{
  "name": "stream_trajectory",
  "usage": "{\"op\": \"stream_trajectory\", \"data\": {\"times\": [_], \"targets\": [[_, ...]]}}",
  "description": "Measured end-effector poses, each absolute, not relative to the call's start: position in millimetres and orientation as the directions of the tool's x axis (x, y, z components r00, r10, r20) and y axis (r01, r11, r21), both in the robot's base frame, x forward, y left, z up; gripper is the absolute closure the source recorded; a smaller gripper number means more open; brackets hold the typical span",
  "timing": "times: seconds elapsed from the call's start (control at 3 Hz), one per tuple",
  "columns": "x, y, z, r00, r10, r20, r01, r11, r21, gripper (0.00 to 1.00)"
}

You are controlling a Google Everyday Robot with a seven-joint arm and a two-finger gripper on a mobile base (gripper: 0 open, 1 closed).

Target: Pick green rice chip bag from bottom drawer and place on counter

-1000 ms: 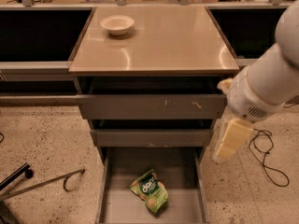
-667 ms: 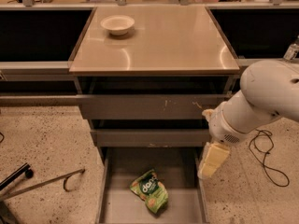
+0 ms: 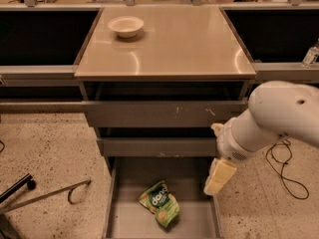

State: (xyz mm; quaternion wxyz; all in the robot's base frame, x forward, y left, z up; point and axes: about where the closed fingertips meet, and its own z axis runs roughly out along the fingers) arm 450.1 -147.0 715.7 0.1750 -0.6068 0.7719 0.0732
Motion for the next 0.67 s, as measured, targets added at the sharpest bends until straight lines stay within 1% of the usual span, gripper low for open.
{"op": "stream_trajectory", "data": {"times": [0.33,0.67], "targets": [[440,-121,623,-0.195,-0.904,-0.380,-0.972,0.231,-0.049,0.00],[459,-93,544,-0.189,-0.880,-0.435,-0.973,0.228,-0.038,0.00]]}}
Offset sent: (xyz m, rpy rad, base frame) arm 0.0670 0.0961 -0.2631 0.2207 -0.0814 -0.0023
